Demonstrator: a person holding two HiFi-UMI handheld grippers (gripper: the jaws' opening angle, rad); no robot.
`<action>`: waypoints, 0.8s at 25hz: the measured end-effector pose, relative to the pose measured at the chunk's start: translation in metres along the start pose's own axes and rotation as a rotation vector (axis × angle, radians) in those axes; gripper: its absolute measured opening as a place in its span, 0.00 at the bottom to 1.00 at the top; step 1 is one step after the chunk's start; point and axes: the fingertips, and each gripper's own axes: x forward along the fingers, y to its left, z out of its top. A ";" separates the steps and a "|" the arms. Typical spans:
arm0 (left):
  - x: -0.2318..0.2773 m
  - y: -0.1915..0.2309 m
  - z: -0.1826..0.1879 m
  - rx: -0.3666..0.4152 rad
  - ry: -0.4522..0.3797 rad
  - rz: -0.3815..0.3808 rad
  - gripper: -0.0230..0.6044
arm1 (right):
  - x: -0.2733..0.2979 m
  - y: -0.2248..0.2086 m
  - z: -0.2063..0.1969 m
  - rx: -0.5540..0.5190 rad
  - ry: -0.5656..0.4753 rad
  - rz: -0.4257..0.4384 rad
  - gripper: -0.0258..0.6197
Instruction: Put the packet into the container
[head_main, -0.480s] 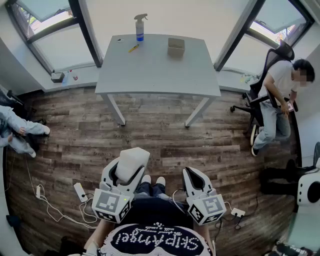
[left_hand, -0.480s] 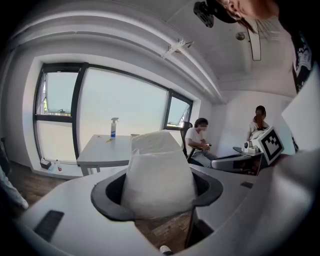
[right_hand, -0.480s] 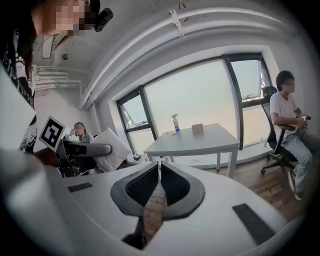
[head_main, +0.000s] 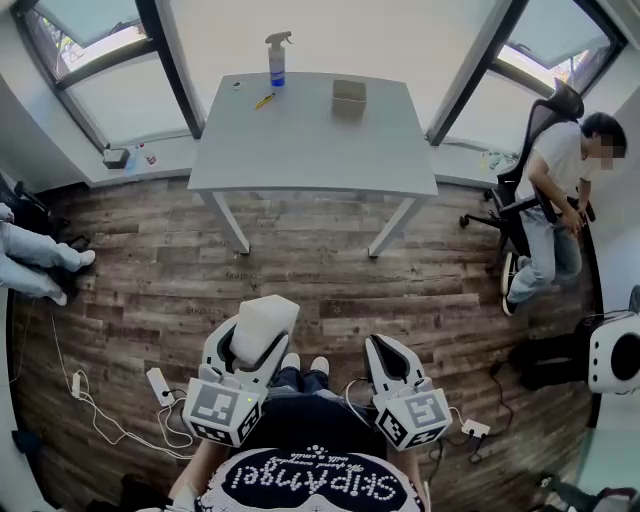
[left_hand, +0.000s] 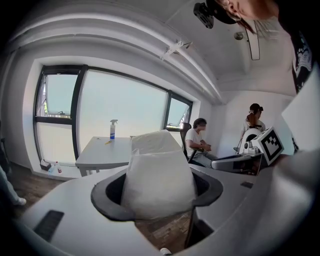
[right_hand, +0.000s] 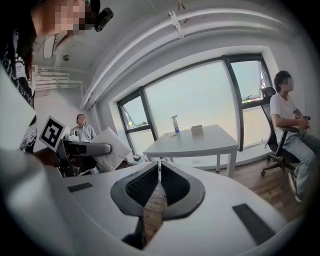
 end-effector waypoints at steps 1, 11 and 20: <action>0.001 -0.001 0.001 0.001 -0.001 0.000 0.50 | 0.000 -0.001 0.000 0.000 -0.001 0.001 0.09; 0.012 -0.013 0.005 0.004 -0.022 0.017 0.50 | -0.003 -0.019 0.005 -0.014 -0.008 0.018 0.09; 0.018 -0.029 0.010 0.015 -0.067 0.015 0.50 | -0.006 -0.024 0.012 -0.027 -0.089 0.089 0.09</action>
